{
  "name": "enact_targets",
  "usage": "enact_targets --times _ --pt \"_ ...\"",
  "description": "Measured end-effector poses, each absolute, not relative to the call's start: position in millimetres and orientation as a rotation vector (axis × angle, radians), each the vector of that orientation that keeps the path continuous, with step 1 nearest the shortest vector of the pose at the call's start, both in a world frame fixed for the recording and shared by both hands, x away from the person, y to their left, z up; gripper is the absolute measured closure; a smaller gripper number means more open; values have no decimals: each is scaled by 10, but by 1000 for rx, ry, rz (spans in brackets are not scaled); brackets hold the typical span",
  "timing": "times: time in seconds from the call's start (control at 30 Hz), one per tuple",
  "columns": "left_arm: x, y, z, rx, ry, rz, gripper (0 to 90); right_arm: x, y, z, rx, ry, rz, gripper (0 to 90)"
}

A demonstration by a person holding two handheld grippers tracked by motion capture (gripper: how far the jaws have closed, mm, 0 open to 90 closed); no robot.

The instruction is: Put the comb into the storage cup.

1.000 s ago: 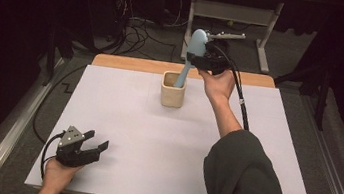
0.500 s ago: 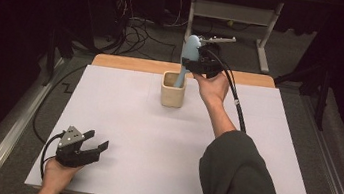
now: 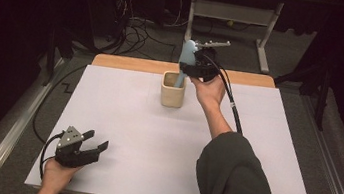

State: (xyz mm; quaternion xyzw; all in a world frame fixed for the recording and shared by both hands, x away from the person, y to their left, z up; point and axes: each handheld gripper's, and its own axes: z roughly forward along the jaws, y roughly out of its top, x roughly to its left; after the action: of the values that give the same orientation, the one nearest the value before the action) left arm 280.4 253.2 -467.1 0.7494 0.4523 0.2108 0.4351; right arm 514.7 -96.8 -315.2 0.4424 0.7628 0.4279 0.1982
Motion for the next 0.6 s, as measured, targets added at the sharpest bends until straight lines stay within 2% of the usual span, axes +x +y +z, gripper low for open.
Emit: enact_targets --times 0.6 --pt "2820 2548 -4680 1862 1131 509 326 5163 -901 -3272 1246 2163 1141 521"
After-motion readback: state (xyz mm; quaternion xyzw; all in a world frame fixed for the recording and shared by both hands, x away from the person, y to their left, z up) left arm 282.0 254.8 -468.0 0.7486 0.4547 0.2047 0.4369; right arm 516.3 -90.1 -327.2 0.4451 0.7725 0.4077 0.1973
